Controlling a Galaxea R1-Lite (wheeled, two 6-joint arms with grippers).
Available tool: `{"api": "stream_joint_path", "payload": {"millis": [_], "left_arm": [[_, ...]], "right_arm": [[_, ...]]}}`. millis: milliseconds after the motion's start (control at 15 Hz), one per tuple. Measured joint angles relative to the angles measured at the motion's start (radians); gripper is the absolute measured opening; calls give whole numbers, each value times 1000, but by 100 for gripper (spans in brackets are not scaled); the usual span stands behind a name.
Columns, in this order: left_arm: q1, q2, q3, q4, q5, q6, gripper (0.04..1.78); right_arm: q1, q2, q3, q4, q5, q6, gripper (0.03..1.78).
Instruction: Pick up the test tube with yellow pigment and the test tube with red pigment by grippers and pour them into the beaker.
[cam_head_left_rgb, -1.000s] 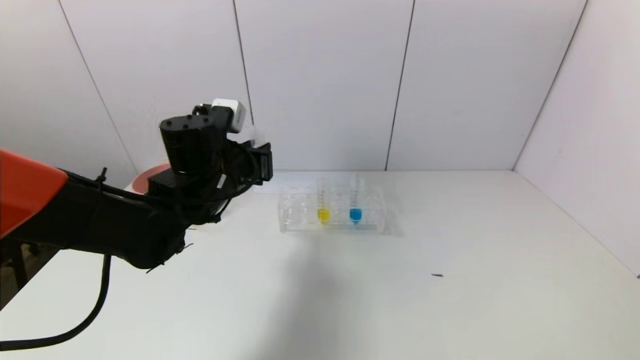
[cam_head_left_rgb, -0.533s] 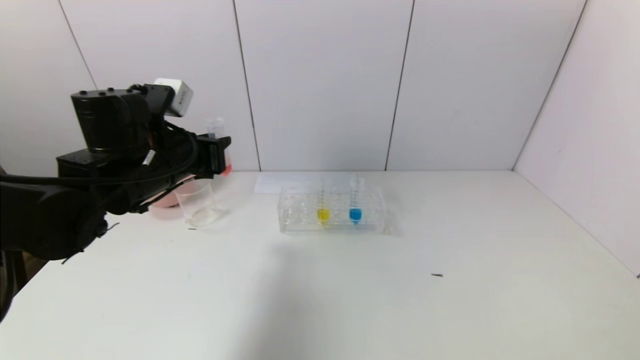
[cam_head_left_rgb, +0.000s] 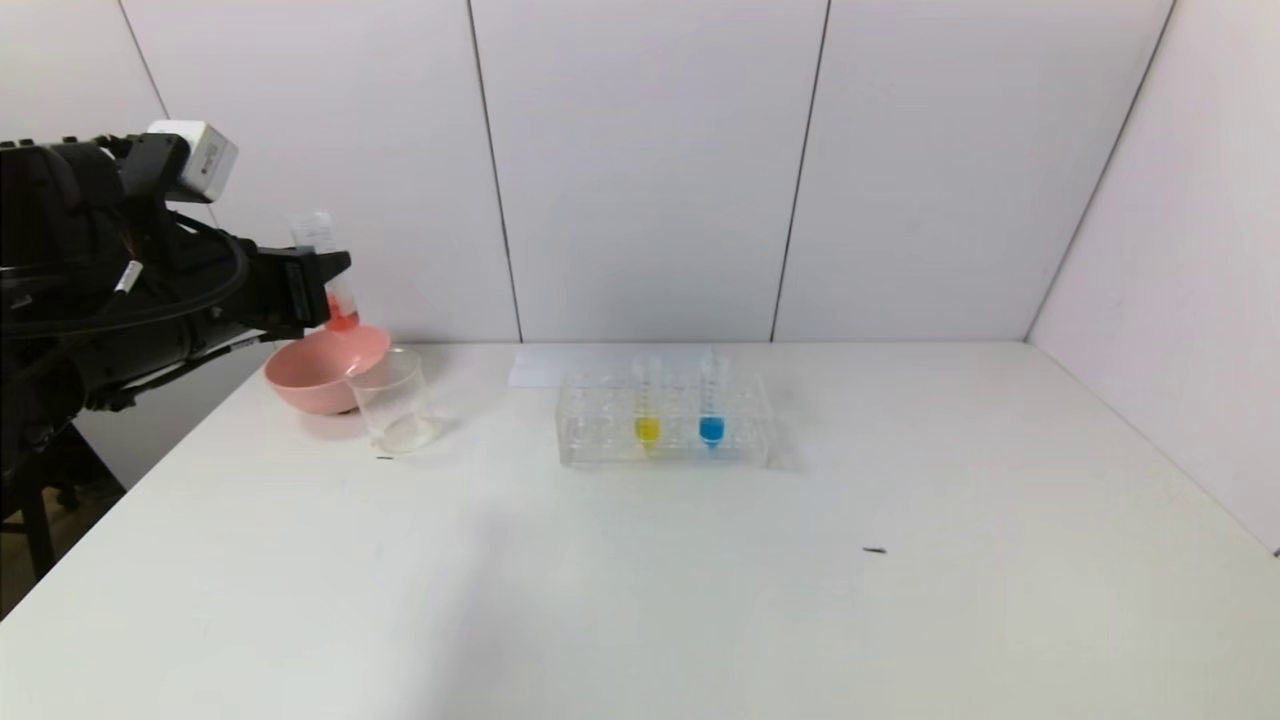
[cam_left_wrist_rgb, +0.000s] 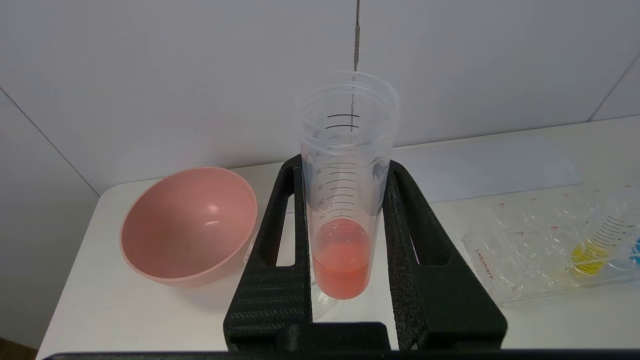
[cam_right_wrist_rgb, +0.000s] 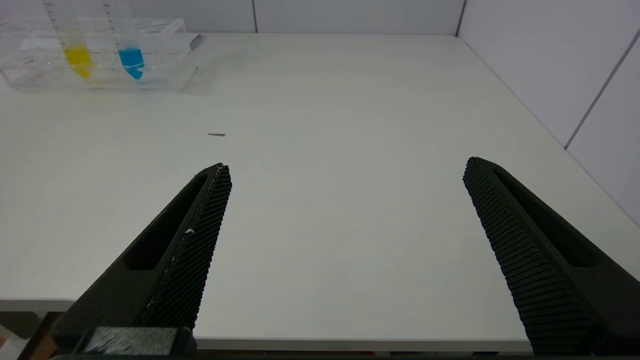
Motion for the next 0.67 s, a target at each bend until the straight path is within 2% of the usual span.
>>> {"api": "stream_joint_path", "payload": {"millis": [467,667], "left_arm": [[161,-16,21,2,-111,1,45],[210,-12,34,1,-129,5,45]], "right_arm": [[0,0,0,0,0,0,170],[0,0,0,0,0,0,170]]}}
